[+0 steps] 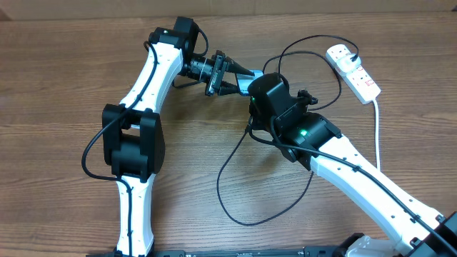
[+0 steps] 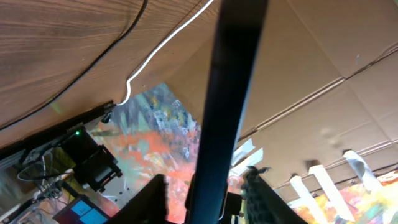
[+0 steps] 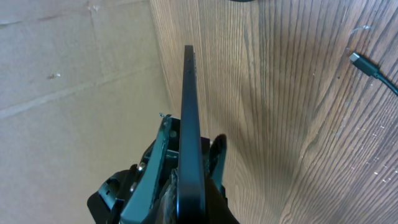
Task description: Plug charger to phone and switch on socket
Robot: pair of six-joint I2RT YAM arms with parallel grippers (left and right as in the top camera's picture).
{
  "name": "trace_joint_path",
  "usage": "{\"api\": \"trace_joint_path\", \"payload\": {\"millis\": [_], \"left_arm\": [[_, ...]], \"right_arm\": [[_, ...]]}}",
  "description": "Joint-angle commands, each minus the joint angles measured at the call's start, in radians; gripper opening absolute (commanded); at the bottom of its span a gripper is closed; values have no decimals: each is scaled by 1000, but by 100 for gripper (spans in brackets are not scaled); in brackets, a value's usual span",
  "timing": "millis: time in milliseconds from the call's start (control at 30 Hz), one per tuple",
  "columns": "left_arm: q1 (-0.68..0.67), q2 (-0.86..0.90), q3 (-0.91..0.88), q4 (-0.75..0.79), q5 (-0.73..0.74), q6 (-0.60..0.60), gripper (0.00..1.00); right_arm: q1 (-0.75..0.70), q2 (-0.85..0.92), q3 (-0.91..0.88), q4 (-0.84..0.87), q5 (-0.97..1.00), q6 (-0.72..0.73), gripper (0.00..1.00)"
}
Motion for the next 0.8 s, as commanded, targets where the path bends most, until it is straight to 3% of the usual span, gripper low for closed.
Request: {"api": "trace_joint_path", "payload": {"millis": [0, 433, 767], "left_arm": [[6, 5, 22, 1, 0, -21, 28], [6, 5, 22, 23, 0, -37, 28], [6, 5, 22, 24, 0, -55, 23]], "right_arm": [[1, -42, 22, 24, 1, 139, 4], [1, -42, 22, 74, -6, 139, 4], [1, -42, 22, 73, -6, 139, 4]]}}
